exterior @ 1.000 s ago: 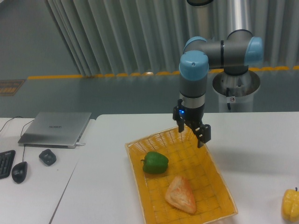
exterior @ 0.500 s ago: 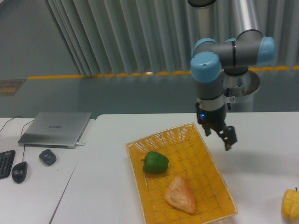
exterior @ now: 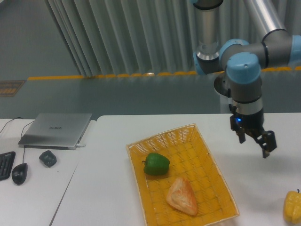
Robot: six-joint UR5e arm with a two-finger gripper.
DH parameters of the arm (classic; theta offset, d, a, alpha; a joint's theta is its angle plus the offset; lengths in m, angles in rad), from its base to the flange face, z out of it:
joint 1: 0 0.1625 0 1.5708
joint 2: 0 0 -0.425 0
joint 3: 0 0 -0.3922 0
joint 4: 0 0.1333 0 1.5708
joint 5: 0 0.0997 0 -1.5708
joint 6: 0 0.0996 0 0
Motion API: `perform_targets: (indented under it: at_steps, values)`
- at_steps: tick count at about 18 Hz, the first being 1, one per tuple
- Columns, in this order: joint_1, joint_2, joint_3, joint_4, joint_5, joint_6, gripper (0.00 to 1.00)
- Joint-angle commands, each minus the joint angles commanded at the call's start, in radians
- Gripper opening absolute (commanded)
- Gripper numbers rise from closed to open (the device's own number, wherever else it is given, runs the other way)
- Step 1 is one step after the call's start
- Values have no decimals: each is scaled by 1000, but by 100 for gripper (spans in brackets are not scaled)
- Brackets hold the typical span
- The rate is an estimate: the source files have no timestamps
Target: Place the green peppers in a basket
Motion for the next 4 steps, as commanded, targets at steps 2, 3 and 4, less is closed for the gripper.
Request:
perform_targets:
  at_steps: [2, 3, 4]
  values:
    - [23, 0, 0, 0, 0, 35, 100]
    - [34, 0, 0, 0, 0, 51, 100]
    - [43, 0, 0, 0, 0, 63, 100]
